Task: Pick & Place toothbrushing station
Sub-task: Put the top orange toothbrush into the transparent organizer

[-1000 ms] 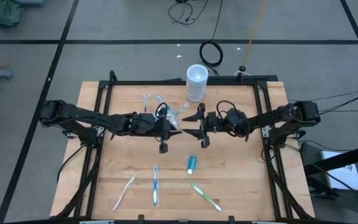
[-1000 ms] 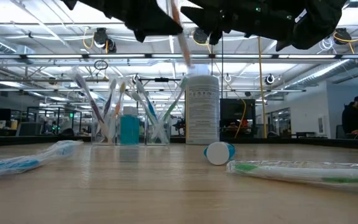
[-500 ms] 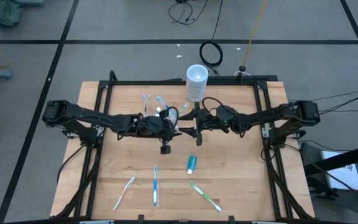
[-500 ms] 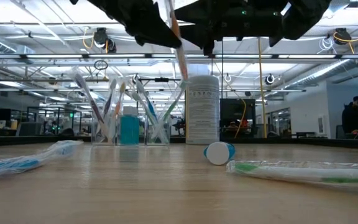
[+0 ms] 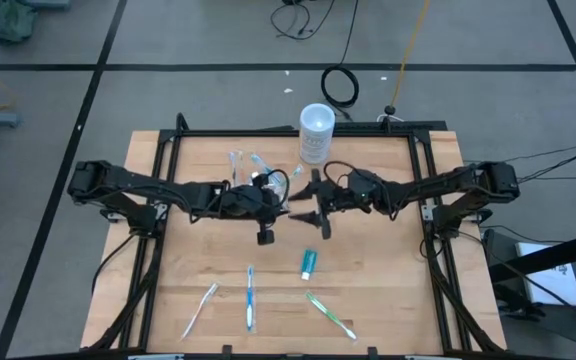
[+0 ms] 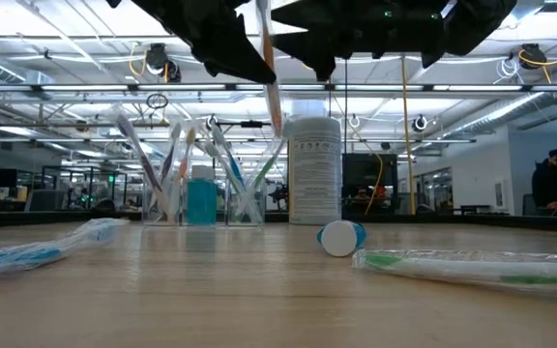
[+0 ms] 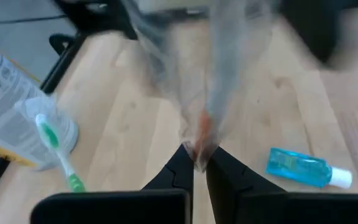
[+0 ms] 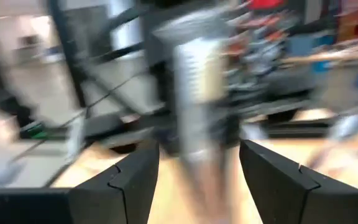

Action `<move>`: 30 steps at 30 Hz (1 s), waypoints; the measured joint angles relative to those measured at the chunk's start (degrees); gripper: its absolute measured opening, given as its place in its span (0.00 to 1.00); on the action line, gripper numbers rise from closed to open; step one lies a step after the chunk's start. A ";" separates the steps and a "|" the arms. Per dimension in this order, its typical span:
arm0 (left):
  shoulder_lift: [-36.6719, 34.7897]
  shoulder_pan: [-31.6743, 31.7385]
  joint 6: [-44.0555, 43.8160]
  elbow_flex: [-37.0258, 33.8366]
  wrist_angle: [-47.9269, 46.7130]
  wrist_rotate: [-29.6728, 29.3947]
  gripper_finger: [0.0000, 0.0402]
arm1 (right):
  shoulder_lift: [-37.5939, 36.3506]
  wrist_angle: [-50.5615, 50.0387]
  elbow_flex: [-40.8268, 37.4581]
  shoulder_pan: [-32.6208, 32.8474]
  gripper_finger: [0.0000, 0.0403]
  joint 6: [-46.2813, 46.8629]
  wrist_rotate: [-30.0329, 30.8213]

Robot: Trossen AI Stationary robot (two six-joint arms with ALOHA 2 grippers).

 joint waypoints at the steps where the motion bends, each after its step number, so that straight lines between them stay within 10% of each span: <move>1: 0.00 0.01 -0.22 0.00 -0.51 -0.04 0.05 | 0.07 -0.70 -0.03 0.02 0.54 0.30 -1.88; 19: 0.02 1.33 -1.44 0.00 3.45 1.51 0.02 | 0.64 3.97 -0.02 0.42 0.53 -0.57 4.02; 30: 0.02 1.30 -2.14 0.00 4.13 1.53 0.04 | 1.50 4.42 -0.02 -0.08 0.18 -1.57 3.92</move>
